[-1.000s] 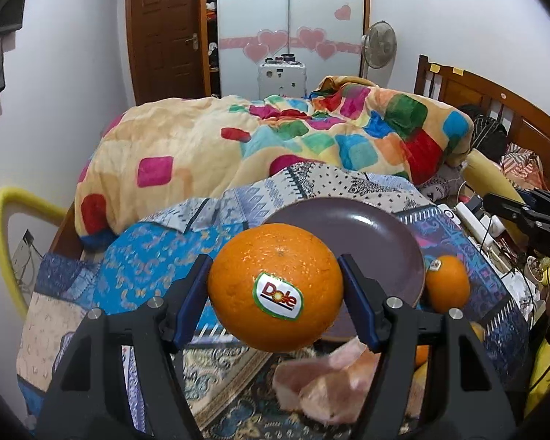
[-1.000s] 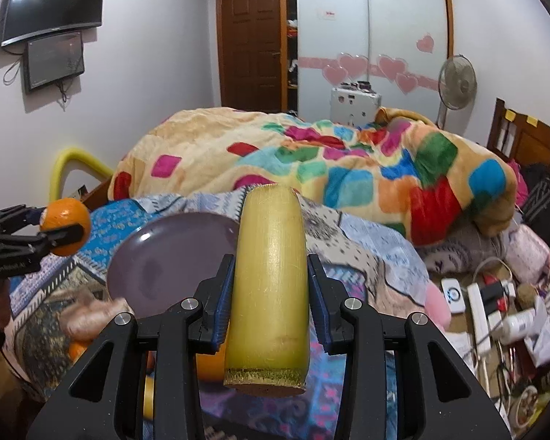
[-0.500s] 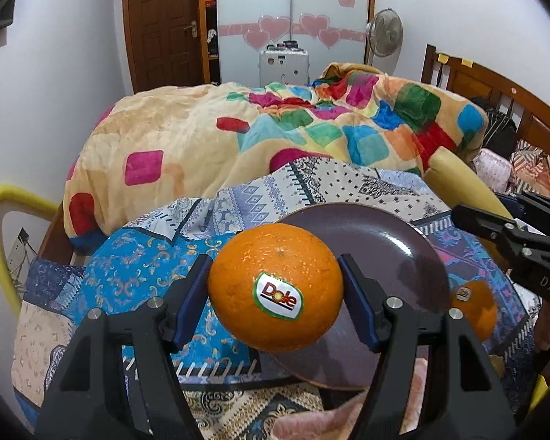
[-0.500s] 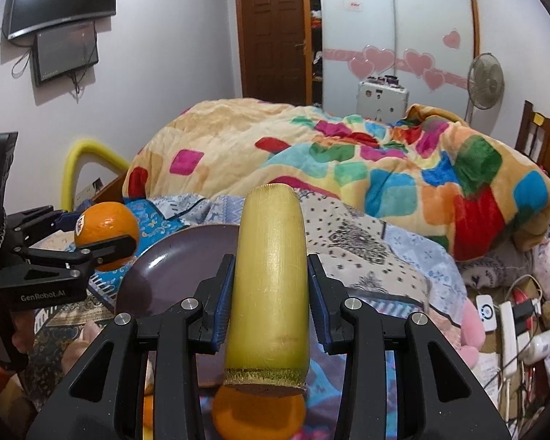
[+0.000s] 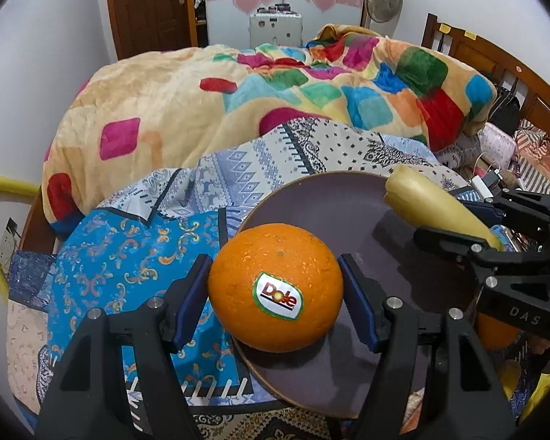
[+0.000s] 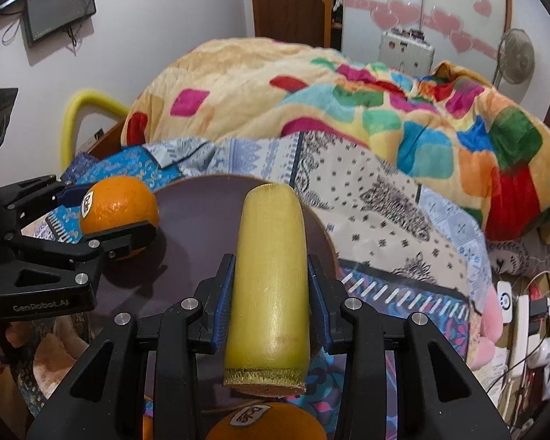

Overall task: Organize fruits
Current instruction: 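Carry the Dole orange with the left tool while the right tool carries the gourd onto the plate, then open both tools and withdraw them from the plate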

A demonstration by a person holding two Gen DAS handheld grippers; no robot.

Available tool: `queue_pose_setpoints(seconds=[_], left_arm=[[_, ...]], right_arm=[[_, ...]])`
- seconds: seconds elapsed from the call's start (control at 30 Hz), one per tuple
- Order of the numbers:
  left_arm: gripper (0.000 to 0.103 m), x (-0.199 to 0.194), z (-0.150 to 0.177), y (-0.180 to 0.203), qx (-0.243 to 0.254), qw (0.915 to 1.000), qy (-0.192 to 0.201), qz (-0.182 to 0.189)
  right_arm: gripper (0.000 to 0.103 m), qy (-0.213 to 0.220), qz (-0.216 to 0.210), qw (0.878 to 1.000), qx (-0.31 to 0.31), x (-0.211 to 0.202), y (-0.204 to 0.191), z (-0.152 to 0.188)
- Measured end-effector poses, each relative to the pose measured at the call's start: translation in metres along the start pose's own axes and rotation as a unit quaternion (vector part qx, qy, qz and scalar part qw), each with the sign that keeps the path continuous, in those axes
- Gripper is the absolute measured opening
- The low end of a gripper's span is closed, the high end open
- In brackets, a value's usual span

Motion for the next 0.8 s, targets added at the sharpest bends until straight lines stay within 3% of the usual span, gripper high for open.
queue_pose_setpoints(seconds=[0.43, 0.8], left_arm=[[0.069, 0.005, 0.001, 0.01, 0.027, 0.9996, -0.003, -0.006], [0.073, -0.046, -0.006, 0.011, 0.02, 0.9984, 0.053, -0.006]], right_arm=[[0.035, -0.021, 0.012, 1.0, -0.019, 0.01, -0.006, 0.002], [0.04, 0.036, 0.023, 0.999, -0.021, -0.026, -0.005, -0.003]])
Point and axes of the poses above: each gripper's, at about its wrist camera, not at the fingertips, and x roughly the way its jaws point, y to its right, z to its underside, the point moved 5 cm from there along x, roughly the way its jaws point, and after that the axes turned 6 degrees about x, right-handed, at the moved point
